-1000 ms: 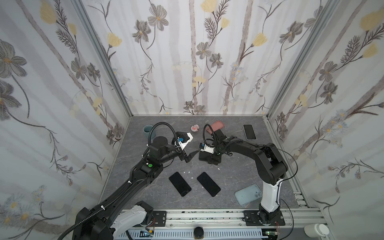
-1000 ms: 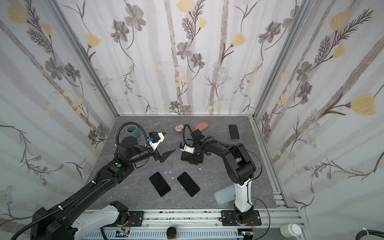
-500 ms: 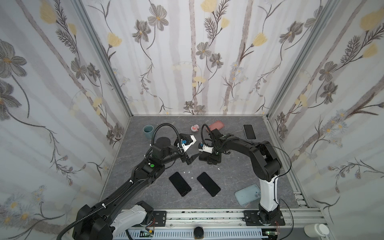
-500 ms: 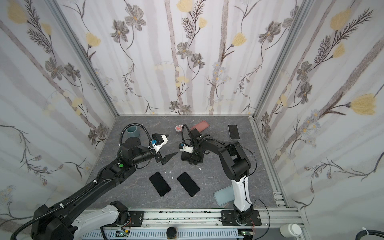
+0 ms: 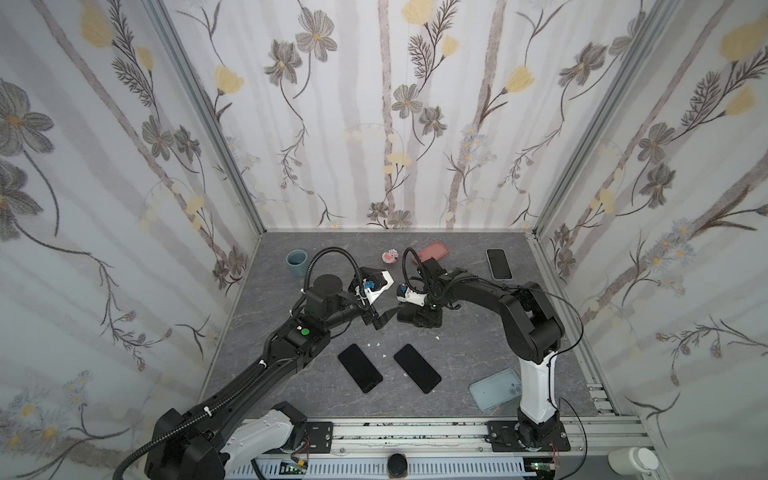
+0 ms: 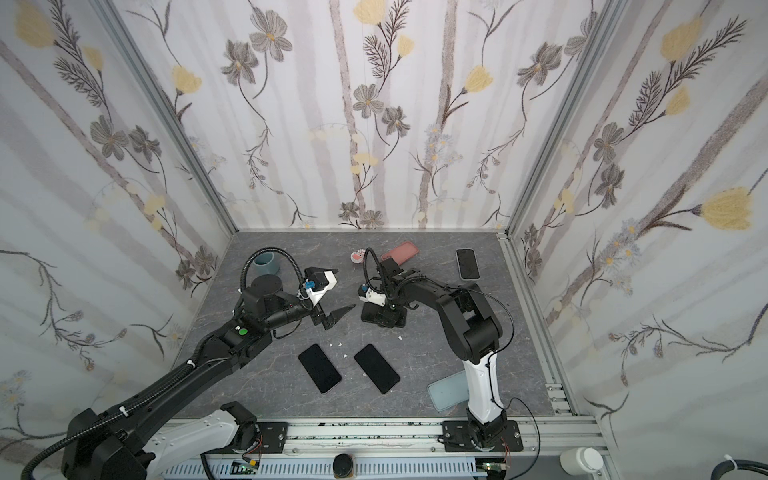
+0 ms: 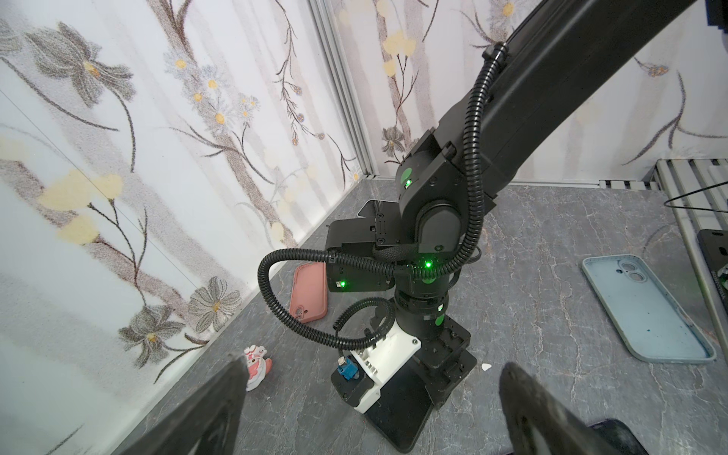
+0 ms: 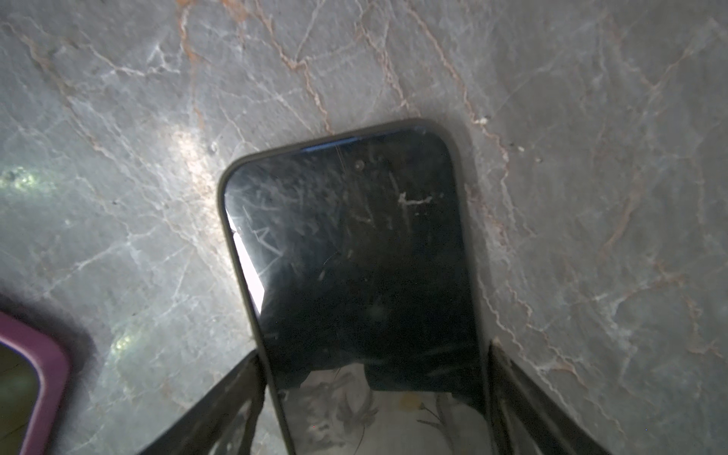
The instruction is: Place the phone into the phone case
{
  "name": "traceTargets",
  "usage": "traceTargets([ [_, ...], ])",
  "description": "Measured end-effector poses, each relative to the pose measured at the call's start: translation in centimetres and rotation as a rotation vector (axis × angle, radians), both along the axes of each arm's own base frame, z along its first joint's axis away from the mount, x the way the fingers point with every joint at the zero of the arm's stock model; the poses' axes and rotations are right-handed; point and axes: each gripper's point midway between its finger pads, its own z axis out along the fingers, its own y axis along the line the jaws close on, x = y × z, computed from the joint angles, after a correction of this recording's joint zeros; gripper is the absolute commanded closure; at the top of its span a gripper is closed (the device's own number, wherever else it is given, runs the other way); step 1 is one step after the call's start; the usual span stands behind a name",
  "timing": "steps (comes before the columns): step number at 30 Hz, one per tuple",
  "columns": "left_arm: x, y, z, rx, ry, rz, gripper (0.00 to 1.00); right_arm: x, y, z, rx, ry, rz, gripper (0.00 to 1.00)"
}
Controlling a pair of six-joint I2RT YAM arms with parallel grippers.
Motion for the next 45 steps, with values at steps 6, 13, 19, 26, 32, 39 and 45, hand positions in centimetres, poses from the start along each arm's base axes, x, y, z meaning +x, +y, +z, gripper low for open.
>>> traceTargets([
  [6, 0.0, 0.0, 0.0, 0.001, -0.001, 0.0, 0.0, 0.2, -0.2, 0.1, 0.001, -0.001, -0.014, 0.19],
  [13, 0.0, 0.1, 0.0, 0.002, -0.004, 0.006, 0.0, 1.3, -1.6, 0.1, -0.01, 0.001, -0.113, 0.24],
  [19, 0.0, 0.1, 0.0, 0.003, -0.004, 0.007, 0.0, 4.2, -4.8, 0.2, -0.019, 0.0, -0.331, 0.32],
  [26, 0.1, 0.3, 0.3, 0.001, -0.012, 0.023, 0.0, 7.8, -10.9, 0.3, -0.021, -0.002, -0.683, 0.32],
  [32, -0.3, 0.5, 1.1, -0.019, -0.04, 0.019, 0.0, 9.9, -14.1, -0.2, 0.018, 0.01, -0.888, 0.33],
  [39, -0.6, 0.3, 1.3, -0.026, -0.045, 0.011, 0.0, 13.2, -17.1, -0.2, 0.053, -0.022, -1.086, 0.32],
  [45, -0.8, 0.4, 1.8, -0.026, -0.065, 0.009, 0.0, 15.3, -17.7, -0.2, 0.064, -0.038, -1.15, 0.3],
])
